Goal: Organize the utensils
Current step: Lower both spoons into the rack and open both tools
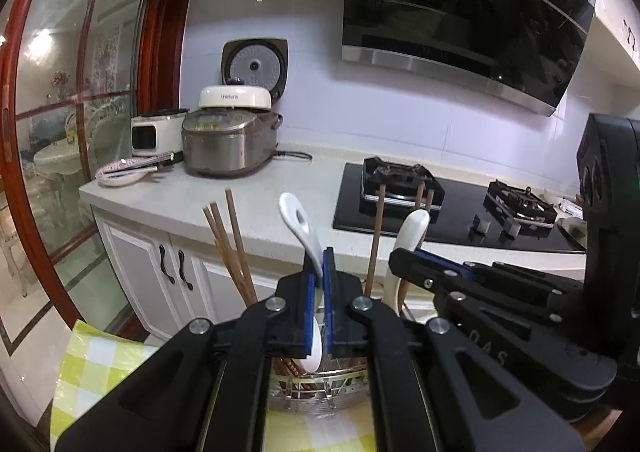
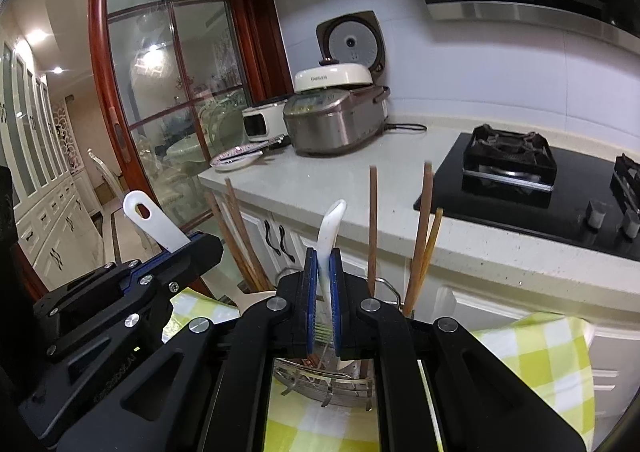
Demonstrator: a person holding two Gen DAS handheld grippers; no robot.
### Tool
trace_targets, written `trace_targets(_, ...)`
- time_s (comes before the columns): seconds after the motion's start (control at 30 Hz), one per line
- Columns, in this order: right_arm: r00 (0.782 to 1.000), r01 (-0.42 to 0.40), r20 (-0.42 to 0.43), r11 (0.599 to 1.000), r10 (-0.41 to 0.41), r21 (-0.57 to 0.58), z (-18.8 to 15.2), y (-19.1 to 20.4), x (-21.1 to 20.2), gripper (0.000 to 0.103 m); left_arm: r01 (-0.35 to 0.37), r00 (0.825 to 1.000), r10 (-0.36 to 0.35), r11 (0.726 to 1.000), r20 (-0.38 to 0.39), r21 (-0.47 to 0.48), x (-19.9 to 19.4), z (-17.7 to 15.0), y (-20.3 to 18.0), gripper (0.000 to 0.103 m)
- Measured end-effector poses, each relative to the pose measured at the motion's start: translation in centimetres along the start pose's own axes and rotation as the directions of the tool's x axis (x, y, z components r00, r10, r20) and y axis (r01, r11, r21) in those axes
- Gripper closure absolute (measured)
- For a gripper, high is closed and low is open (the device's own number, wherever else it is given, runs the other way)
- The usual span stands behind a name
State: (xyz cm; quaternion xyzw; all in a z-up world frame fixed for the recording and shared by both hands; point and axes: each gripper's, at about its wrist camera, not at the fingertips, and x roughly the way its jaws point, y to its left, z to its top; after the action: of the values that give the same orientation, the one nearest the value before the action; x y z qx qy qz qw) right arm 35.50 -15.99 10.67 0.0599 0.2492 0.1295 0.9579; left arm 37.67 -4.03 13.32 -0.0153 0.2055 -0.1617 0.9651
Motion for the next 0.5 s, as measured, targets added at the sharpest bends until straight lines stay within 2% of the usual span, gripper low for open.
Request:
trace_targets(0.2,1.000,0.013,-0.023,1.000,-0.013,0.002,-1.7,-0.5,1.7,0.096,0.011,0.999,-0.010,1.000,-0.032,0.017,1.5,-1.5,-0.1,0.099)
trace_targets(0.5,0.998,0.041,-0.045,0.999,-0.041,-0.006,-3.7,-1.2,3.5,0.095,0.046,0.993,-0.049,0.998,-0.106,-0.031,4.0,-3.8,1.0,0.099)
